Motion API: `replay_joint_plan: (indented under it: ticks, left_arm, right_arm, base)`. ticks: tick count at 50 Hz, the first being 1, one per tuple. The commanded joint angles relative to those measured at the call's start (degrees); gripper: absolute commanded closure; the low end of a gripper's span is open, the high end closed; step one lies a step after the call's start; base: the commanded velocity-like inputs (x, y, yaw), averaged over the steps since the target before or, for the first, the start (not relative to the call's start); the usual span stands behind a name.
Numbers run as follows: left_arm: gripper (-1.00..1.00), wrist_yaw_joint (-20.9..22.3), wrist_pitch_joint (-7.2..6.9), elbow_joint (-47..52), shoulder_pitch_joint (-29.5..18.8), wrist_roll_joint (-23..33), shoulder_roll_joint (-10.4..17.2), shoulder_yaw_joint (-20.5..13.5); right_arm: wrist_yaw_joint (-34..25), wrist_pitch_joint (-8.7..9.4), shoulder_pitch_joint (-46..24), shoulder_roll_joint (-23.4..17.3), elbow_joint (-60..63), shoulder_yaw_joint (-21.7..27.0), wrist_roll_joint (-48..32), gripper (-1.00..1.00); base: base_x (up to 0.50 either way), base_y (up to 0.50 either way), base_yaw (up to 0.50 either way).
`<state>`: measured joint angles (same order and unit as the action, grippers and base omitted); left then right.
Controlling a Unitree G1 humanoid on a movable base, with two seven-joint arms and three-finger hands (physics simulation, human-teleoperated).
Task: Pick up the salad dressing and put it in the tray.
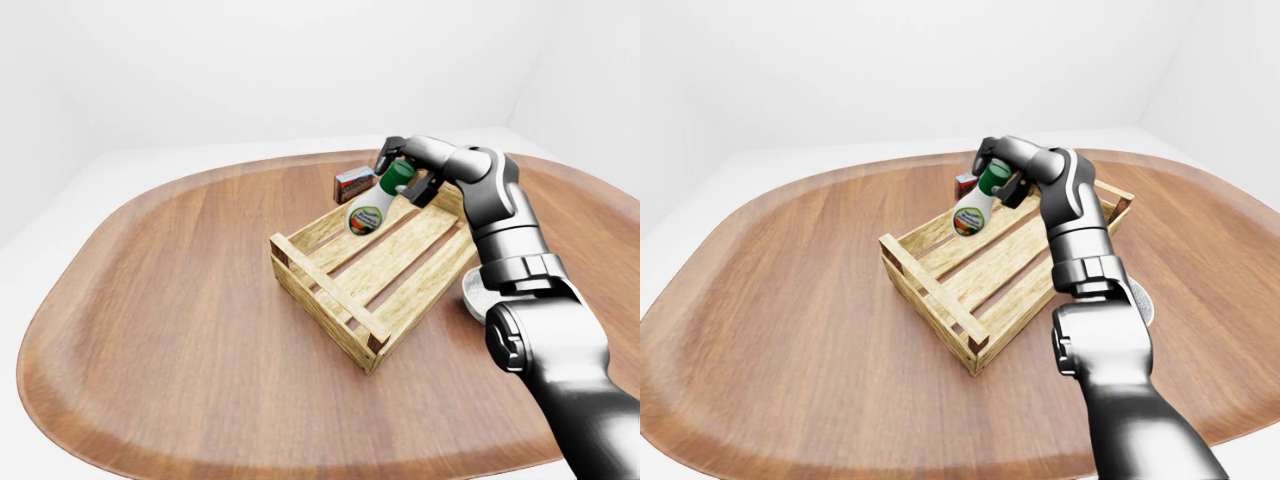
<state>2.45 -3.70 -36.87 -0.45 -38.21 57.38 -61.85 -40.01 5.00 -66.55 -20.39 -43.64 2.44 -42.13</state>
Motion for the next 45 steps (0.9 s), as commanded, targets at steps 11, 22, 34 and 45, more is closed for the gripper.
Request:
replay_joint_plan:
  ticks: [11, 22, 34, 45]
  left_arm:
    - [-1.0, -0.1, 0.51, -0.5, -0.3, 0.1, 0.0, 0.7]
    - [-1.0, 0.1, 0.62, -0.4, -0.1, 0.2, -0.3, 0.6]
    - [-1.0, 0.2, 0.56, -0.3, -0.1, 0.1, -0.3, 0.8]
    - [-1.0, 0.2, 0.59, -0.4, -0.2, 0.3, -0.4, 0.8]
  right_arm:
    - [3.6, 0.0, -7.3, -3.9, -30.3, 0.4, 5.0, 1.0]
    - [6.0, 0.0, -9.1, -0.9, -32.6, -0.4, 1.6, 1.0]
    - [13.9, 0.0, -7.4, 0.5, -33.2, -1.1, -3.2, 1.0]
    - [17.9, 0.0, -4.0, 0.2, -33.6, -2.7, -8.3, 1.0]
  base:
    - [0.0, 0.0, 0.0]
    - [0.0, 0.0, 0.0]
    - [0.0, 0.0, 0.0]
    - [0.0, 0.0, 0.0]
